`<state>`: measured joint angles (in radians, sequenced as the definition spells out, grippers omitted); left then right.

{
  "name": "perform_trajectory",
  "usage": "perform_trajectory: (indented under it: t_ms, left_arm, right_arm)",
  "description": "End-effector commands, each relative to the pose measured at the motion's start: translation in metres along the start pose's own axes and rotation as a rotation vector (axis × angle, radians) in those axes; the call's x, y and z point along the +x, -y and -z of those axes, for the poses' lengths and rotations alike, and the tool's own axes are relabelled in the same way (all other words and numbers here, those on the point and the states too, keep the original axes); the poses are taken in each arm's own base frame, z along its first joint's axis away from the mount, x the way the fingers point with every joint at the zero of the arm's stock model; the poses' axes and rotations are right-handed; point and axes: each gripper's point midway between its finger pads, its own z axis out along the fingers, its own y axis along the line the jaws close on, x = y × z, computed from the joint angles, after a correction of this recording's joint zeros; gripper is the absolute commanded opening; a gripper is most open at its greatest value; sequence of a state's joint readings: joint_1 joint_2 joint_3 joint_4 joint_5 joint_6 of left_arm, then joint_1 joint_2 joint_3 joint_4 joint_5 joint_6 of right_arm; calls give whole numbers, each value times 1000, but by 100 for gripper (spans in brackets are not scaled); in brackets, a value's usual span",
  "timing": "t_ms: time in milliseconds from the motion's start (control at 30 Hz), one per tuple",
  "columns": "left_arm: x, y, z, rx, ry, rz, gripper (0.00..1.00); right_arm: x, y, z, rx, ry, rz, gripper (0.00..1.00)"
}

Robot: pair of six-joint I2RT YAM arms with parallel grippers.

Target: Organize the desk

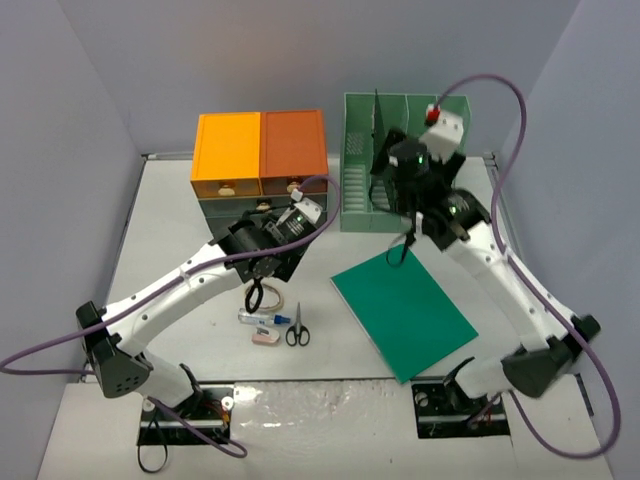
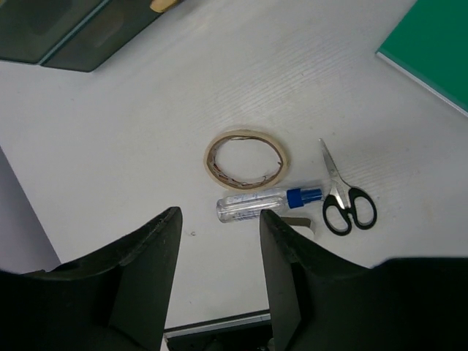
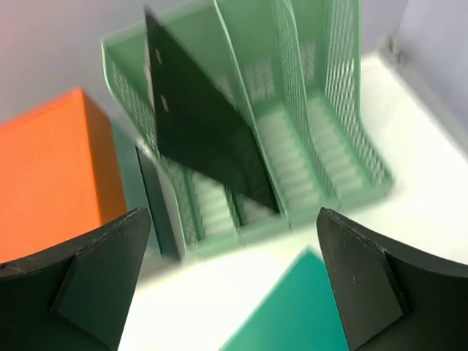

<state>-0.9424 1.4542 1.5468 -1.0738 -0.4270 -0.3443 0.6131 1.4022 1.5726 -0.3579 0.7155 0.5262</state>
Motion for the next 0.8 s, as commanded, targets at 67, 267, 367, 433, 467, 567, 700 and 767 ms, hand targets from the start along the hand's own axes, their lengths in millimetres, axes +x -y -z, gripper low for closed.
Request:
perform_trajectory:
  t_ms: [67, 267, 367, 433, 467, 567, 700, 767]
  left_arm:
    - [-6, 50, -2, 248, 44, 59, 46]
    - [15, 90, -27, 375, -26, 130, 49]
    - [20, 103, -34, 419, -48, 174, 52]
    - [23, 113, -37, 464, -64, 204, 54]
    - [21, 119, -36, 500, -61, 218, 55]
    - [23, 130, -39, 579, -89, 309, 57]
    - [12, 140, -37, 724, -96, 470, 60]
    - [8, 149, -35, 820, -93, 529, 60]
  right_arm:
    - [103, 45, 47, 70, -251, -216, 94]
    - [163, 59, 79, 100, -380, -246, 93]
    - [190, 58, 90, 121, -425, -223, 93]
    - [201, 58, 95, 138, -449, -191, 93]
    - [209, 63, 94, 168, -458, -152, 93]
    - [222, 70, 93, 245, -465, -73, 94]
    - [214, 80, 86, 323, -391, -7, 94]
    - [212, 86, 81, 349, -368, 12, 95]
